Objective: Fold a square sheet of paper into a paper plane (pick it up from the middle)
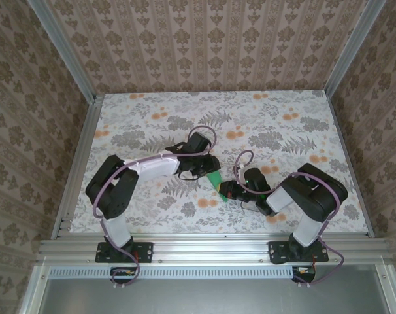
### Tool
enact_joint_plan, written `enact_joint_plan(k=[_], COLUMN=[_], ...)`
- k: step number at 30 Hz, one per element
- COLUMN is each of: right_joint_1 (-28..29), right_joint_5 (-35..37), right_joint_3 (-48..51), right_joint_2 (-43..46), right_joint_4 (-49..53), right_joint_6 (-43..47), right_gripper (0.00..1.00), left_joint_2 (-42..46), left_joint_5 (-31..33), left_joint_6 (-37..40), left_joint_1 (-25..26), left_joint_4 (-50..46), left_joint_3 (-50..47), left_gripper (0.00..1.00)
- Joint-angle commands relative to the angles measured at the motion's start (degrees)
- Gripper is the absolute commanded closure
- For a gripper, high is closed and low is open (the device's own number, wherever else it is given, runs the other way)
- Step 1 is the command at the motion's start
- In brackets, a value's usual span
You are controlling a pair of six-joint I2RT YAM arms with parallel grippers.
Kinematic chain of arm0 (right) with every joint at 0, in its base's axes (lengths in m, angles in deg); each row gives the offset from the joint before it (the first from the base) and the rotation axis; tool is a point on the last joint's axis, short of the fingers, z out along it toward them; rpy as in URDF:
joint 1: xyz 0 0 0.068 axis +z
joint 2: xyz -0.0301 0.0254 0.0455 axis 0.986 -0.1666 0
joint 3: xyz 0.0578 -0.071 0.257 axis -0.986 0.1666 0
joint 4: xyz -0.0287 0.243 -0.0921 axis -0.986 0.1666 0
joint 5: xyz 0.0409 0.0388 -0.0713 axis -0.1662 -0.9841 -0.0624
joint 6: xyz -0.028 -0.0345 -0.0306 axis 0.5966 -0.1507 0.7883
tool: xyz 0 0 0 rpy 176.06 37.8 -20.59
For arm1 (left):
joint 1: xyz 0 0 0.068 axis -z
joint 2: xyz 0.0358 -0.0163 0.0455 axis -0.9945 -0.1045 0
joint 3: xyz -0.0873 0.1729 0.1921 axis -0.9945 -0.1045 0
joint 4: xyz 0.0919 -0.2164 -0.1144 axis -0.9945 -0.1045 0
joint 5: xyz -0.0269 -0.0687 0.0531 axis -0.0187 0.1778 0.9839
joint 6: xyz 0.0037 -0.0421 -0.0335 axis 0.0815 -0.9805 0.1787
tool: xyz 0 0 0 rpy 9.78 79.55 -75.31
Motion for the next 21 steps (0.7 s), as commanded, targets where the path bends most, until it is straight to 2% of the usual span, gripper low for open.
enact_joint_plan(k=[1, 7, 12, 17, 21], right_joint_1=[-0.43, -0.43, -0.43, -0.47, -0.43], right_joint_5=[1.96, 2.39, 2.69, 5.28, 9.13], right_joint_3=[0.53, -0.19, -1.41, -3.46, -6.15], right_joint_2=[0.81, 3.61, 7.08, 14.46, 20.47], right_joint_4=[9.08, 13.29, 19.65, 31.83, 44.09], right_joint_6=[-0.84, -0.21, 1.20, 4.03, 7.91], right_gripper=[0.97, 0.90, 0.72, 0.63, 0.63], left_joint_2=[-1.89, -4.74, -6.78, -7.63, -8.53], left_joint_5=[-1.61, -1.50, -1.84, -1.76, -2.20], left_joint_6=[0.92, 3.00, 4.21, 5.54, 6.29], left_joint_1=[-0.03, 0.01, -0.01, 0.22, 0.41], left_joint_4=[2.12, 1.78, 1.08, -0.40, -0.67], left_joint_3=[1.16, 2.95, 3.90, 4.72, 5.64], left_gripper=[0.63, 0.63, 0.64, 0.65, 0.66])
